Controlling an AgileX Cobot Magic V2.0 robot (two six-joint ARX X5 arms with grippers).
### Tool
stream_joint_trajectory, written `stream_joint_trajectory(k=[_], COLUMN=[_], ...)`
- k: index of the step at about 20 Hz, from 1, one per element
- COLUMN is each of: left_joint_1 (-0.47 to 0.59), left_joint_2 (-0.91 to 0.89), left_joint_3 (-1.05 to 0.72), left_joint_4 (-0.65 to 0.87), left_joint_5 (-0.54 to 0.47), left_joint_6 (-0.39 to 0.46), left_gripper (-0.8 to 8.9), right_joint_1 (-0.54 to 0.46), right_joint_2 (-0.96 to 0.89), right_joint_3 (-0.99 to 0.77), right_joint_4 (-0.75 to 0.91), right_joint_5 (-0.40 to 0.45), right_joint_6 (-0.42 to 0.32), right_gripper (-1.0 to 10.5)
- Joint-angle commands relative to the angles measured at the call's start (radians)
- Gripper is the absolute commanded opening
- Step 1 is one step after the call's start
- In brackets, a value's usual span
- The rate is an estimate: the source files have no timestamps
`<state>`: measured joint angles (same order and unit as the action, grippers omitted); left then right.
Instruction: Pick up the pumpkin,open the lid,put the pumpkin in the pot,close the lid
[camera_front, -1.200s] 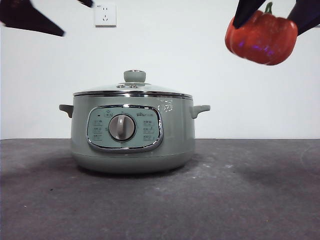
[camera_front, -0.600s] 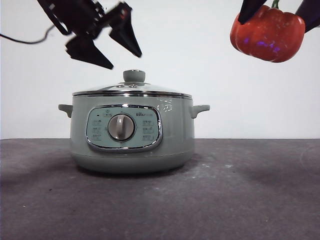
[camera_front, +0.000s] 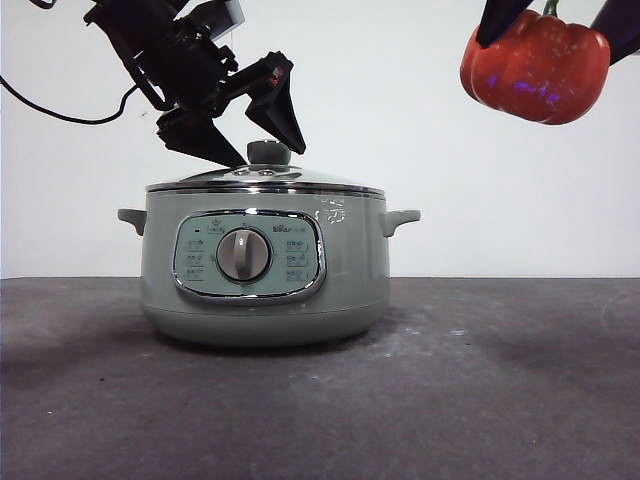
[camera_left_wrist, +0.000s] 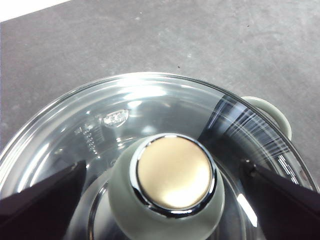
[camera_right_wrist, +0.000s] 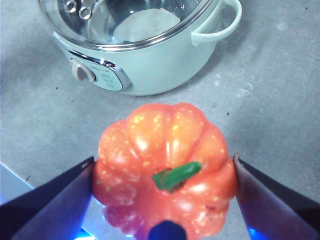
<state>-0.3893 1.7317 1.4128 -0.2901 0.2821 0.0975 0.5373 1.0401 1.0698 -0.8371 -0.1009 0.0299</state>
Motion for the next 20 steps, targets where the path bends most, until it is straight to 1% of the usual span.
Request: stream_joint_trajectory(k=[1,2,5,14,20], left_joint_1=[-0.005,-0.005,-0.005,-0.004,-0.002], left_joint_2=[0.012,0.012,0.012,0.010,-0.045], left_joint_3=[0.002,0.002,0.002,0.002,0.002], left_joint_4=[-0.005,-0.006,-0.005,-0.003,-0.002], left_joint_5=[0.004,0.007,0.008,0.009,0.007], left_joint_6=[0.012,0.012,0.012,0.011,0.008], left_gripper=[1.50,0.82,-0.09,-0.08,-0.08], right_joint_1=[0.001,0.001,0.001,0.001,0.001], right_joint_2=[-0.001,-0.001,-0.001,-0.001,-0.001], right_joint_3=[0.001,0.001,0.001,0.001,0.001], right_joint_4=[0.006,0.006,0.006,0.006,0.006], right_joint_5=[0.003,0.003,0.003,0.003,0.002], right_joint_6=[0.006,0.006,0.006,0.006,0.006], right_gripper=[-0.1,-0.1,-0.1,-0.1,-0.1])
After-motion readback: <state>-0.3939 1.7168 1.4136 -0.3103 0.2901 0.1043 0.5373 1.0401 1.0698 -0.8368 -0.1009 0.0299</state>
